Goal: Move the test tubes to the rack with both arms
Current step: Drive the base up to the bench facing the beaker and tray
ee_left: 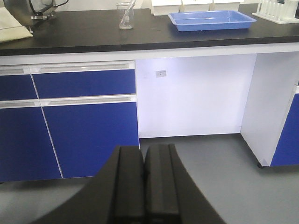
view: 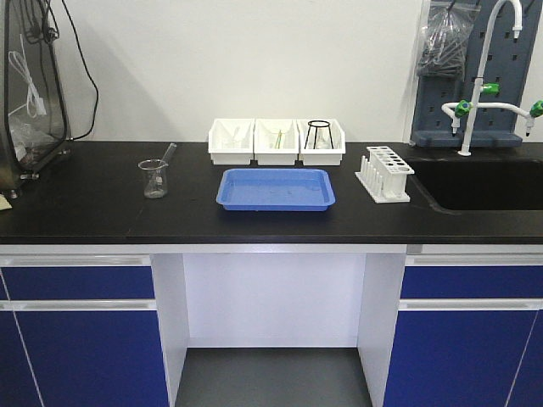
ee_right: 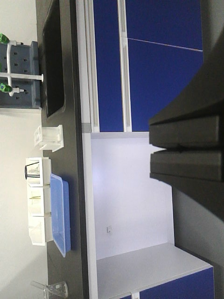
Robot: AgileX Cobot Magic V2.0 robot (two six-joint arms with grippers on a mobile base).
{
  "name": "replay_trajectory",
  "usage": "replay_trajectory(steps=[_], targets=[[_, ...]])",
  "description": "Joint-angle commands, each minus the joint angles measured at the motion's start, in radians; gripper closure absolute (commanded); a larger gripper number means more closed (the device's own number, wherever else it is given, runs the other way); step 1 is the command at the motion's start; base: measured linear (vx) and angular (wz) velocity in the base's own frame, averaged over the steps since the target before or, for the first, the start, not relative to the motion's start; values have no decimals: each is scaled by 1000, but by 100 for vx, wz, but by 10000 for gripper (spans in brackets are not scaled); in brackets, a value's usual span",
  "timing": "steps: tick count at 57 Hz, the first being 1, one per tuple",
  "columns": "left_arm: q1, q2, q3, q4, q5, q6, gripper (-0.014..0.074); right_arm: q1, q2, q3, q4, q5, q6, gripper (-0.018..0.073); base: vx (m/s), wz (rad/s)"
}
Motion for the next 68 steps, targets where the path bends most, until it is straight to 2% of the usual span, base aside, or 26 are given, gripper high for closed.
replay_trajectory(steps=[1,46,68], targets=[[3,-10,27,-7,-84,-9,614,-7,-7,11,-9,-79,-5,567,0,0],[3,-10,27,-5,-84,-6,614,-7,-7,11,-9,-79,-5,567,1,0],[3,-10,27,-5,-84,-6,614,-7,-7,11,-9,-79,-5,567,15,2]])
